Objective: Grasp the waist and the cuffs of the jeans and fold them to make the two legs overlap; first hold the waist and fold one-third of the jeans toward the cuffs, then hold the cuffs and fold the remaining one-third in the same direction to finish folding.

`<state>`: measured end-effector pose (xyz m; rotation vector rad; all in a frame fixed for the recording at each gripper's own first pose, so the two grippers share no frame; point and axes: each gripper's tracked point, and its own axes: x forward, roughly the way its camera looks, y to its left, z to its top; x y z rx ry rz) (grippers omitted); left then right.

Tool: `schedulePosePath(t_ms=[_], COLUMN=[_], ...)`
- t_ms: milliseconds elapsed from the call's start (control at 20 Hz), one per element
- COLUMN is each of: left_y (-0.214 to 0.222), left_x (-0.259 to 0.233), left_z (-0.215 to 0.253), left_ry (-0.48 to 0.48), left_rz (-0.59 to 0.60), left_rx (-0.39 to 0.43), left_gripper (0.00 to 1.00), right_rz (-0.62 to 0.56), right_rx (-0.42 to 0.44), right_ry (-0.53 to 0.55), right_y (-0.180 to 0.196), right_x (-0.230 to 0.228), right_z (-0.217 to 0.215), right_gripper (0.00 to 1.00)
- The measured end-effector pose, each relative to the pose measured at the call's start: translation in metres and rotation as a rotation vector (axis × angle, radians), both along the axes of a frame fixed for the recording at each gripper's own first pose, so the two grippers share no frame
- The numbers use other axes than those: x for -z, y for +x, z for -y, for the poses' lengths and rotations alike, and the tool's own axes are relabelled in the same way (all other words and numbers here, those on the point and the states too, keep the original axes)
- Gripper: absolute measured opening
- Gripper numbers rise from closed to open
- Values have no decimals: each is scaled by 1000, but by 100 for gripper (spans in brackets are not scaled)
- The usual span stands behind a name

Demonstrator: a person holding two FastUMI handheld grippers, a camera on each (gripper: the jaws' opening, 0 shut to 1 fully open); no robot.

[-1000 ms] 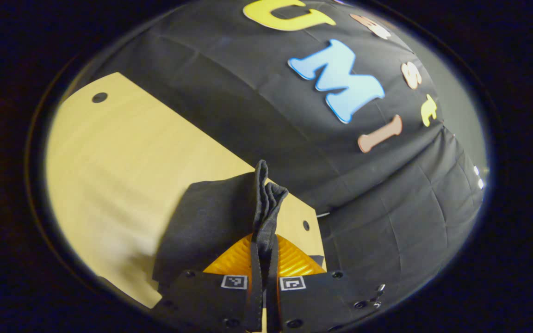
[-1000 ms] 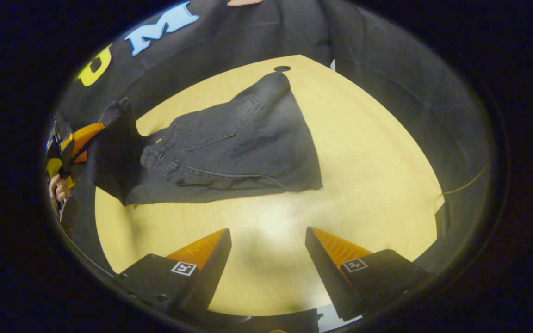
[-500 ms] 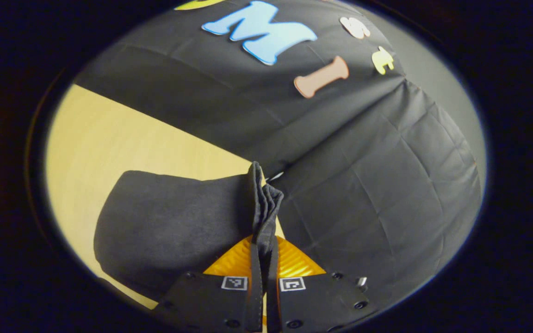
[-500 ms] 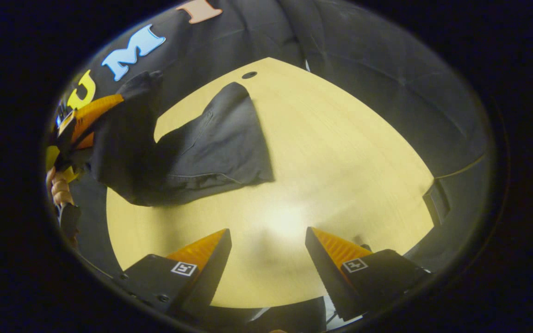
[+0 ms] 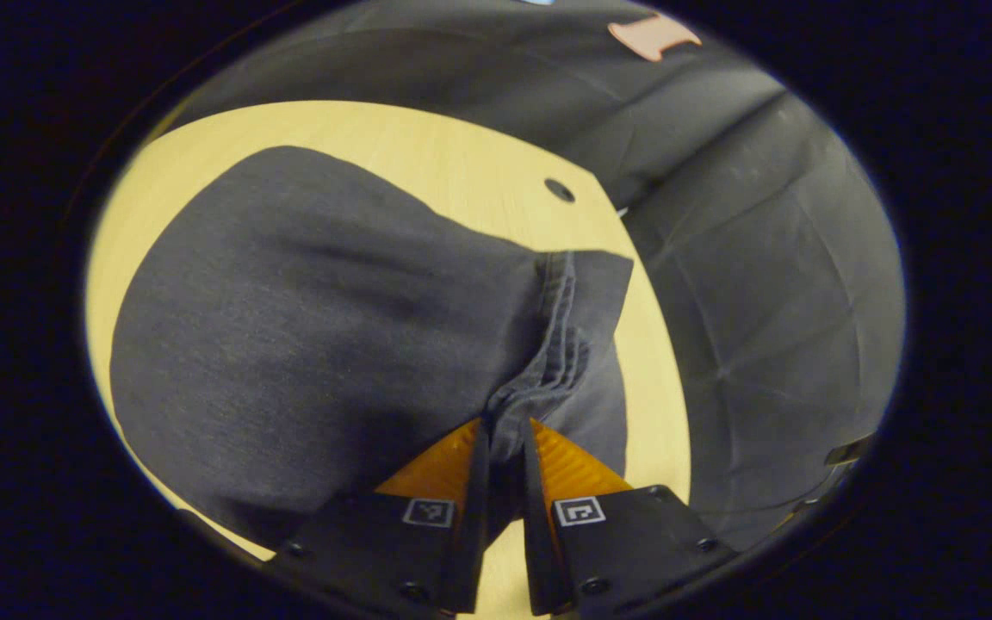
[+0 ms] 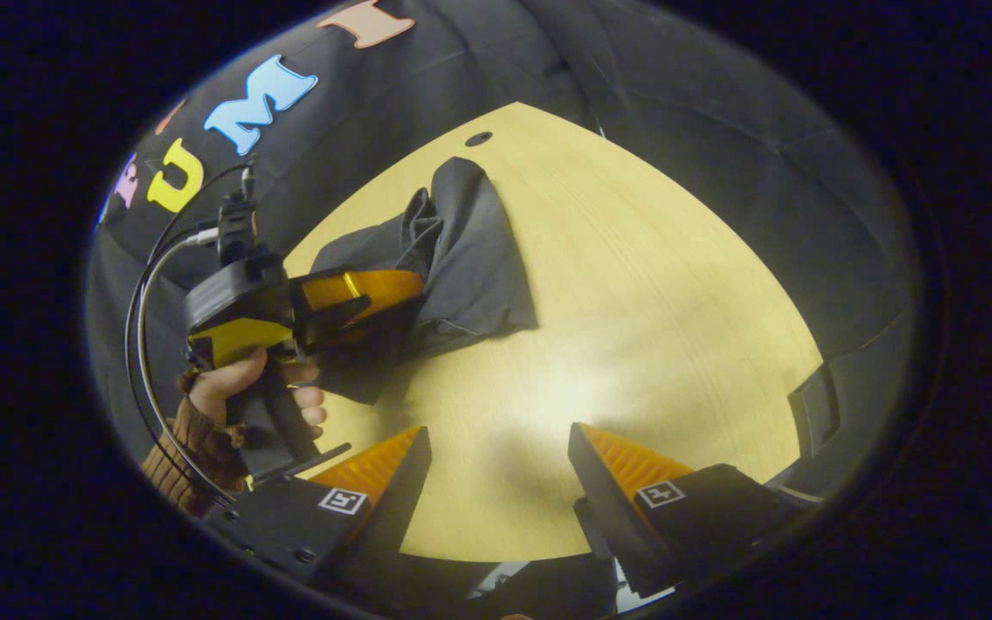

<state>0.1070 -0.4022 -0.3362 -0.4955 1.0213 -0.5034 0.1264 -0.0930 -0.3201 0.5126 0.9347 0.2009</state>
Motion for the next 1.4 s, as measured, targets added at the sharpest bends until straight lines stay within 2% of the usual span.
schedulePosePath(t_ms=[50, 100, 150, 250, 350, 450, 550, 650, 700, 750, 900, 1000, 1050, 1200, 1300, 1400], left_y=[5, 8, 4, -2, 0, 0, 0, -8, -17, -29, -64, -98, -117, -145, -158, -155], left_x=[-5, -8, -3, -31, -50, -73, -93, -117, -127, -139, -164, -166, -162, -164, -182, -215], left_z=[-3, -11, -10, -18, -48, -86, -135, -181, -200, -218, -259, -229, -214, -179, -140, -121], left_ry=[-24, -38, -32, -29, 109, 201, 239, 222, 215, 236, 325, 256, 231, 234, 217, 224], left_rz=[-12, -21, -24, 7, 118, 209, 293, 363, 414, 474, 635, 678, 689, 751, 815, 925], left_rx=[-23, -39, -53, -35, -39, -68, -148, -200, -212, -227, -249, -178, -150, -128, -84, -88], left_gripper=[44, 51, 51, 75, 99, 98, 98, 98, 98, 100, 97, 99, 97, 96, 96, 97], right_rz=[-5, -13, -17, -1, 21, 46, 71, 99, 115, 133, 212, 272, 297, 389, 468, 530], right_rx=[-5, -12, -21, -40, -56, -63, -64, -49, -35, -19, 25, 42, 40, 18, 37, 43], right_ry=[12, 30, 47, 58, 60, 69, 62, 44, 30, 12, -87, -188, -232, -318, -363, -389], right_y=[4, 6, 10, 20, 28, 36, 45, 49, 48, 48, 32, 12, 2, -24, -26, -15], right_x=[1, 4, 5, 2, 0, -12, -18, -24, -28, -33, -51, -64, -72, -103, -129, -144], right_z=[1, 0, -2, -6, -12, -19, -23, -21, -18, -15, 5, 24, 32, 56, 79, 99], right_gripper=[97, 97, 97, 97, 97, 97, 97, 97, 97, 97, 97, 97, 97, 97, 97, 97])
